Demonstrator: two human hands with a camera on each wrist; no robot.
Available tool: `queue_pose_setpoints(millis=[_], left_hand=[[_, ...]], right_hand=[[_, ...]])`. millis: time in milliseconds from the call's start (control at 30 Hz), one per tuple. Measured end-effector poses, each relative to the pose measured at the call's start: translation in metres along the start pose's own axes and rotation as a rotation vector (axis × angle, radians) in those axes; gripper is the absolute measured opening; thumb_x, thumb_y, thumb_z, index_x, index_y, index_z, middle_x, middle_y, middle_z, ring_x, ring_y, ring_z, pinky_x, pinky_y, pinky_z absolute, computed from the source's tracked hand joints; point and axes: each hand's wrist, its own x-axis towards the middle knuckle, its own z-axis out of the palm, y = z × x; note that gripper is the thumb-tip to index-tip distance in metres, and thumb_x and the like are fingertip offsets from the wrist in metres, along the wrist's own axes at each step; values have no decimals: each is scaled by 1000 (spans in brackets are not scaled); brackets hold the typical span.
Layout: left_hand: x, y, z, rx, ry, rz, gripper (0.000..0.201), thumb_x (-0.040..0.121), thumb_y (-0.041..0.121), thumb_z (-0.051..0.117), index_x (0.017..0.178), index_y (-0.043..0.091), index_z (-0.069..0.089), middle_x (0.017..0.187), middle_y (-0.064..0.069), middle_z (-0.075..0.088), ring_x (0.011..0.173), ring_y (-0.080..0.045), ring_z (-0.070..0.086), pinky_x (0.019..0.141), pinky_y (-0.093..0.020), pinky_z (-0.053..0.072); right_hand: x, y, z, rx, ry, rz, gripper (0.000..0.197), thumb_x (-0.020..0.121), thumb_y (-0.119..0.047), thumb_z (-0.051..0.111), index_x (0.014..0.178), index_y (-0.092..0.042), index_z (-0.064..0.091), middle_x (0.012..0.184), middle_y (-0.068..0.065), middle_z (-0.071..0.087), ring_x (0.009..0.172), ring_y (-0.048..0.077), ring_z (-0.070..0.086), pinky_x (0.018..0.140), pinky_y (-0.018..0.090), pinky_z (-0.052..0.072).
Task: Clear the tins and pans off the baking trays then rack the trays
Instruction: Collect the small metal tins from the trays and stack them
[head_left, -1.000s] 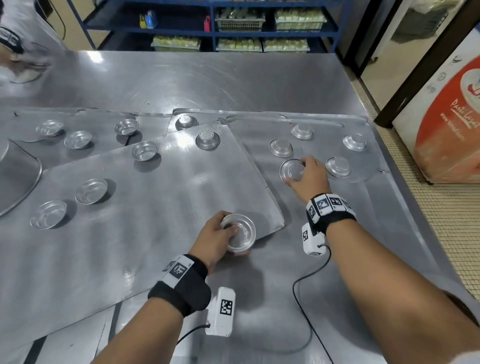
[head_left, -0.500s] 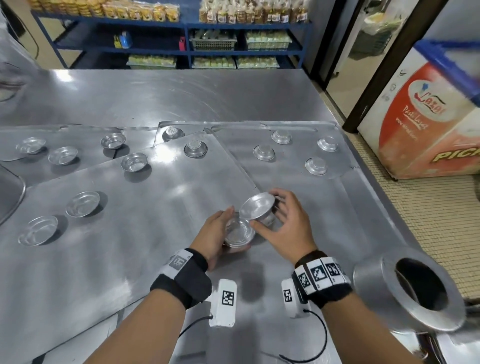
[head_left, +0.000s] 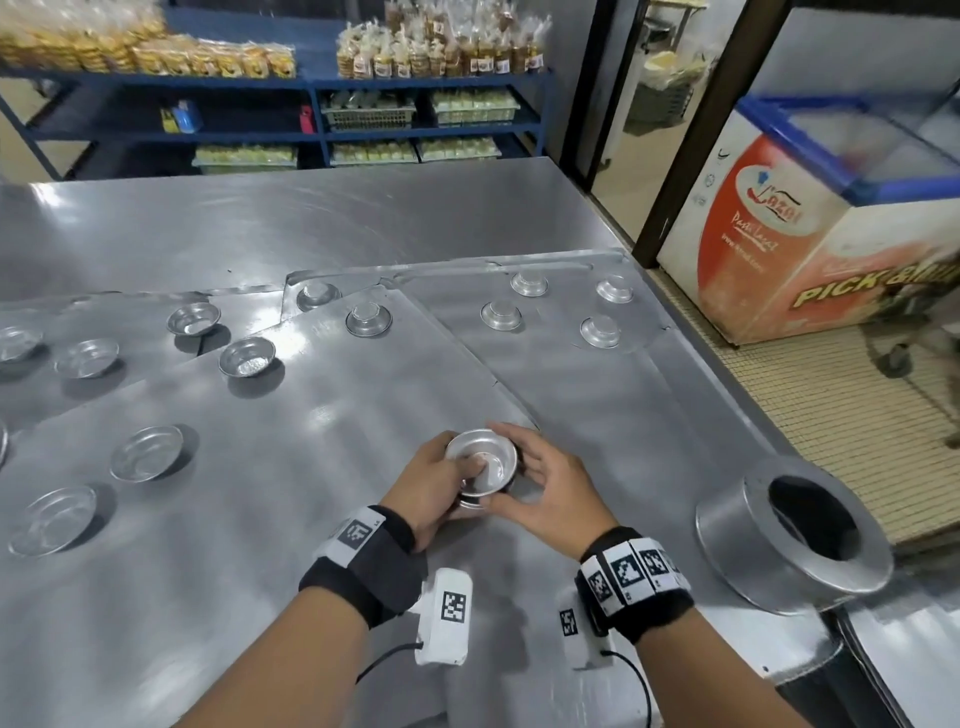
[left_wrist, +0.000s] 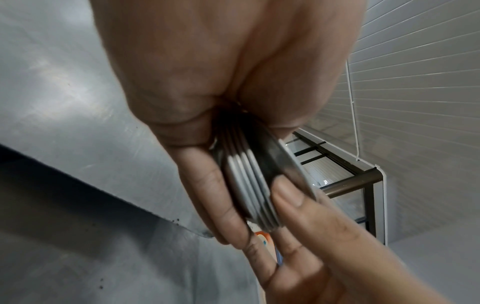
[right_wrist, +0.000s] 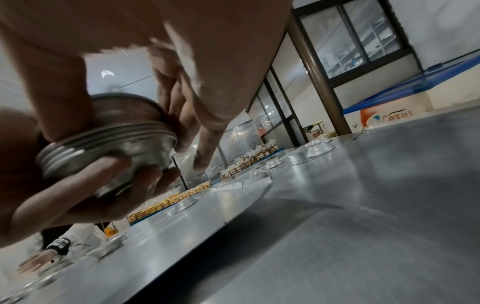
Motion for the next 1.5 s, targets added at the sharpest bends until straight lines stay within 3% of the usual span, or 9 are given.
queue_pose_setpoints(millis=[67,233,400,567,700,833,1000,1333,1500], left_hand=[[1,-1,-3,18,-21,21,15,95,-7,55,103,4,61,91,-18,65,83,-28,63,69,-36,54],[5,0,0,8,-26,16,14,95,-10,54,104,1,58,93,-21,63,77,-28,65,52,-33,58],[18,-3,13,-4,10,-15,14,95,-10,55,103,1,58,91,-20,63,71,-29,68,58,-44,61],[33,1,31,-9,47,-32,14,96,-9,56,103,3,57,92,-20,62,74,-31,66,63,-50,63],[47,7,44,1,78,-47,18,97,-7,55,114,-1,57,95,-19,62,77,-30,66,55,-41,62],[66,11,54,17,114,-54,17,97,-5,57,113,0,59,101,-23,64,86,-36,68,63,-46,63],[88,13,62,46,168,-54,18,95,-4,58,112,2,60,102,-23,66,89,-42,68,86,-71,52],[104,9,65,11,229,-65,19,95,-5,58,112,4,62,100,-20,67,90,-40,67,83,-70,54],[98,4,62,55,253,-63,16,94,-2,60,106,8,64,100,-23,68,93,-47,68,83,-72,53]], right_hand=[[-2,-2,-3,2,-55,29,77,69,-7,86,139,-19,53,130,-9,64,119,3,60,107,26,45],[6,9,-17,-52,-143,73,78,70,-1,81,140,-18,52,134,-8,61,124,3,57,108,24,42],[31,42,-49,-484,-25,134,64,71,-18,80,131,-29,60,121,-3,68,116,10,62,104,36,48],[72,65,-85,-684,40,253,49,79,-22,76,126,-18,64,123,3,66,112,20,61,100,31,47],[117,82,-117,-805,83,323,44,81,-21,71,124,-12,64,126,10,64,116,27,60,99,35,48],[166,92,-146,-870,129,403,39,81,-17,69,118,-7,65,120,17,64,115,34,60,94,38,52],[222,114,-174,-911,160,437,50,78,-18,68,123,-5,54,130,22,46,123,40,43,98,41,44],[272,153,-193,-912,180,488,65,79,-34,71,130,-1,47,133,25,47,128,39,40,109,43,35],[264,151,-184,-849,262,403,66,69,-27,79,121,0,48,122,22,57,115,38,53,101,41,42]])
